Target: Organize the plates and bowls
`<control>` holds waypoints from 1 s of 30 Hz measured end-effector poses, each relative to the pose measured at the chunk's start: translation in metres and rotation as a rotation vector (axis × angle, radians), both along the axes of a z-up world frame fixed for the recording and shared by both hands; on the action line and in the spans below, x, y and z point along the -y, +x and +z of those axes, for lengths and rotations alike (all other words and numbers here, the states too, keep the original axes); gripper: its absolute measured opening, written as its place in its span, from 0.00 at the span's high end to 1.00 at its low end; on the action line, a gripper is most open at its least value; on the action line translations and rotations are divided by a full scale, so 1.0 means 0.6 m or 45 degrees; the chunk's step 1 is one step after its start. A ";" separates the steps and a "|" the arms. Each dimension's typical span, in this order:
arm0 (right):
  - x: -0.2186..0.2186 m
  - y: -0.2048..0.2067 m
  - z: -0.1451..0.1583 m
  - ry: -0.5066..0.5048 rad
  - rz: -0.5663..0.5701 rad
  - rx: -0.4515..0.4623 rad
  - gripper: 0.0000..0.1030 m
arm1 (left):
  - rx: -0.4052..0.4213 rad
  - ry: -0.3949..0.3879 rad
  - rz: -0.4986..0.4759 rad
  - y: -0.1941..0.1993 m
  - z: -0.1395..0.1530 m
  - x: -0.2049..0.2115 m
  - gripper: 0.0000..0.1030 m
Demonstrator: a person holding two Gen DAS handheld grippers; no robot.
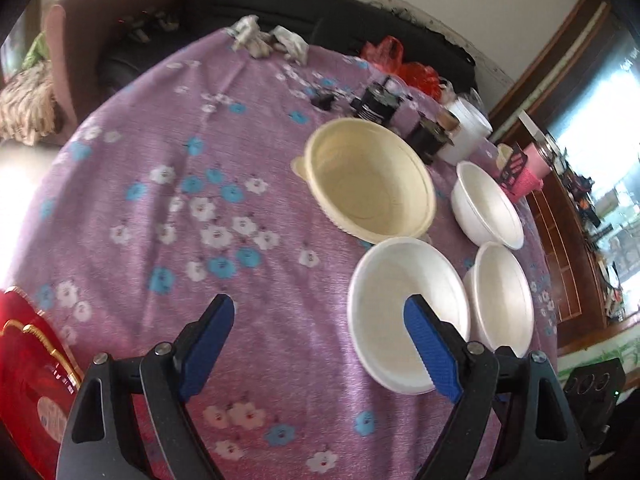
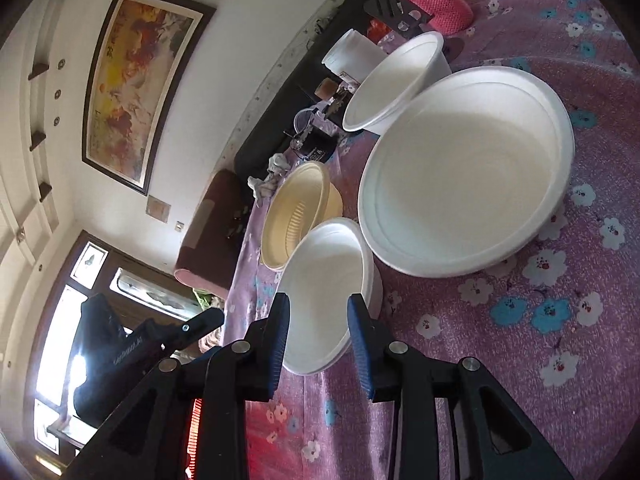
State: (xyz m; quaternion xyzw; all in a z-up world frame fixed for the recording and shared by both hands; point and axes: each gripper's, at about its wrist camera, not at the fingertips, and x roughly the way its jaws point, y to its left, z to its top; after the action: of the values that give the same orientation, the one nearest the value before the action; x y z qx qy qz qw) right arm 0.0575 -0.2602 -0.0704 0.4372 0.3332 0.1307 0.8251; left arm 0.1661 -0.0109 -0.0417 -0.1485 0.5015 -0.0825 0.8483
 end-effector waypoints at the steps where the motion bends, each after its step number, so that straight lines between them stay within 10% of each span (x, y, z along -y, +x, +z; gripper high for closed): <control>1: 0.001 -0.001 -0.001 0.005 -0.005 0.000 0.65 | -0.010 -0.005 -0.013 0.004 -0.002 0.004 0.16; 13: 0.004 0.013 -0.017 0.042 0.007 -0.013 0.62 | -0.086 -0.076 -0.131 0.031 -0.029 0.051 0.17; 20: 0.003 0.021 -0.025 0.084 0.001 -0.015 0.61 | -0.130 -0.122 -0.193 0.043 -0.047 0.063 0.56; 30: 0.010 0.027 -0.043 0.176 0.011 -0.058 0.60 | -0.118 -0.130 -0.175 0.043 -0.041 0.051 0.56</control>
State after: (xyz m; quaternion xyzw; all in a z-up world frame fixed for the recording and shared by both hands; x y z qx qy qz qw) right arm 0.0740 -0.2660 -0.0960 0.4944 0.3438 0.1471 0.7847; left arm 0.1920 -0.0415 -0.0665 -0.1606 0.5445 -0.1588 0.8078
